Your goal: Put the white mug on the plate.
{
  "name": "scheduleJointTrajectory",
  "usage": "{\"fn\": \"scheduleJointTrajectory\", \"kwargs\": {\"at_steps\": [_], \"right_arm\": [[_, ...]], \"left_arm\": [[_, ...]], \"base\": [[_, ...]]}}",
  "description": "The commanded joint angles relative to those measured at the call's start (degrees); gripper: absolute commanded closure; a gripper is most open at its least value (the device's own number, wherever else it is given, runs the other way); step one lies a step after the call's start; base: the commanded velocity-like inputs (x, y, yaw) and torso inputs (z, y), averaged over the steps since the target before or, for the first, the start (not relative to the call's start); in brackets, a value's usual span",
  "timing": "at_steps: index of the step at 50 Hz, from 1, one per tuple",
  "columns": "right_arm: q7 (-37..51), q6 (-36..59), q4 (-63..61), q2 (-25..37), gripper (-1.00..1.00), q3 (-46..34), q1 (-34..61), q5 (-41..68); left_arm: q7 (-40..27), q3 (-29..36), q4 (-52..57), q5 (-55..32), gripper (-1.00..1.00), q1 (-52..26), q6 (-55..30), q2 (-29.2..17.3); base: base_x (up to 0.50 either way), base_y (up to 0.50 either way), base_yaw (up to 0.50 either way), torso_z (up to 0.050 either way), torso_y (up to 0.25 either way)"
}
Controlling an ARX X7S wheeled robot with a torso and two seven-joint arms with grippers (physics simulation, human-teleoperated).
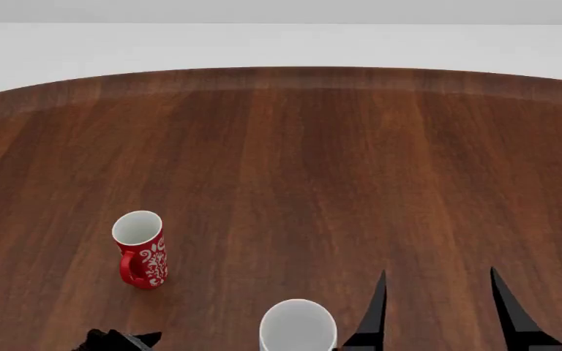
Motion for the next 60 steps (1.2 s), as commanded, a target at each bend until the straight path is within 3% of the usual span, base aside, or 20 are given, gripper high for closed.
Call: {"fn": "scheduleJointTrajectory", "kwargs": {"at_steps": [1,11,20,37,60], "right_arm": [[0.42,1.1,-1.93,0.34,-1.0,-0.59,0.02,-0.2],[0.38,0.19,-1.84,0.49,-1.0,-0.68,-0.6,-0.05],[0.17,-0.08,-1.6,0.63,-1.0,-0.58,-0.26,0.38],[-0.14,-2.8,0.38,0.54,-1.0,-0.45,-0.75,0.77],[-0.08,-4.82,0.89,0.85,-1.0,-0.13,-1.87,1.19]], "left_arm": [[2.53,2.03,-10.68,0.89,-1.0,-4.64,2.29,2.67],[4.24,2.87,-29.06,2.66,-1.0,-11.54,10.13,7.47],[5.37,5.09,-33.4,3.47,-1.0,-12.91,11.51,10.18],[6.36,11.08,-13.58,3.97,-1.0,-7.37,-0.34,6.92],[9.07,12.44,-45.71,5.09,-1.0,-17.45,13.98,15.12]], "base": [[0.0,0.0,0.0,0.0,0.0],[0.0,0.0,0.0,0.0,0.0],[0.0,0.0,0.0,0.0,0.0],[0.0,0.0,0.0,0.0,0.0],[0.0,0.0,0.0,0.0,0.0]]}}
